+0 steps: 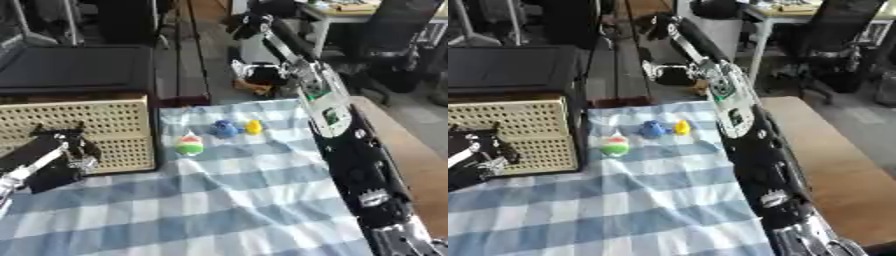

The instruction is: Pick up objects from table and place into drawer.

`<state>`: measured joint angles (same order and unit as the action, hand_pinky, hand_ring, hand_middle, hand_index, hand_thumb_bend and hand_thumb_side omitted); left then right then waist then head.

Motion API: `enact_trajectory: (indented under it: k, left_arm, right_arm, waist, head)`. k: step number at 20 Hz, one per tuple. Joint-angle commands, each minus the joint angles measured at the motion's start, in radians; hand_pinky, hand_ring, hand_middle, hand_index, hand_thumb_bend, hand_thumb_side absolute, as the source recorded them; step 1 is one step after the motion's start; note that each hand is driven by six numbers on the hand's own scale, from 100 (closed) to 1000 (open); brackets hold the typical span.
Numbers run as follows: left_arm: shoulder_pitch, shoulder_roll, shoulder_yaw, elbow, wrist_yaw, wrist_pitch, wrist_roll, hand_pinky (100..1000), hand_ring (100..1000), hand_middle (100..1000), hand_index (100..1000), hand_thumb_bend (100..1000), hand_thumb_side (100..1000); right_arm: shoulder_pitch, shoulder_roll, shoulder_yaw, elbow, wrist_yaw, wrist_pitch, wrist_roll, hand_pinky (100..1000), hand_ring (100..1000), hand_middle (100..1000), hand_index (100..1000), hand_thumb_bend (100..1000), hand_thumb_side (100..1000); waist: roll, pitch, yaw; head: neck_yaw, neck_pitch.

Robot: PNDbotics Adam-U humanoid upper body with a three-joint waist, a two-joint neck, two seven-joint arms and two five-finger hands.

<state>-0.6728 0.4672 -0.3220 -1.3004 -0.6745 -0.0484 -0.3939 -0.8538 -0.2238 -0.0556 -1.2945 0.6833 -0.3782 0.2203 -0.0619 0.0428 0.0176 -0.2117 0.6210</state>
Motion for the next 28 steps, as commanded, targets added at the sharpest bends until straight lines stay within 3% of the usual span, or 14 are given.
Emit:
enact_trajectory:
  k: [1, 10, 16, 23, 28]
  left_arm:
    - [-0.037, 0.013, 0.029, 0.018, -0.014, 0.001, 0.018, 640, 680, 742, 775, 100, 1000]
    - [-0.07, 0.031, 0.069, 0.074, -0.038, 0.009, 0.05, 642, 677, 739, 774, 100, 1000]
    - [-0.055, 0.071, 0.091, 0.007, -0.008, 0.006, 0.072, 617, 636, 721, 756, 100, 1000]
    - [0.072, 0.16, 0.102, -0.187, 0.103, -0.057, 0.068, 568, 571, 654, 723, 105, 1000]
    - [0.211, 0.187, 0.158, -0.328, 0.19, -0.128, 0.107, 515, 523, 609, 703, 126, 1000]
  right_arm:
    - [-0.028, -0.012, -0.003, -0.023, -0.012, -0.006, 0.004, 734, 705, 703, 855, 100, 100]
    - [-0.041, 0.01, -0.006, -0.015, 0.003, -0.014, 0.01, 734, 705, 698, 855, 100, 100]
    - [-0.027, 0.007, -0.012, -0.007, 0.01, -0.013, 0.007, 732, 705, 698, 855, 100, 100]
    - [0.006, -0.007, -0.017, -0.015, 0.002, -0.008, 0.008, 725, 698, 690, 855, 100, 100]
    - [0.033, -0.026, -0.024, -0.039, -0.022, 0.0, 0.007, 711, 685, 675, 852, 100, 100]
  waist:
    - [0.006, -0.006, -0.008]
    - [0.004, 0.005, -0.043]
    - [0.003, -0.011, -0.037]
    - [0.013, -0.034, -0.011]
    - [0.019, -0.036, 0.016]
  head:
    - [0.005, -0.016]
    - [0.01, -0.032]
    - [0.005, -0.027]
    - [-0.01, -0.014]
    - [-0.02, -0.01]
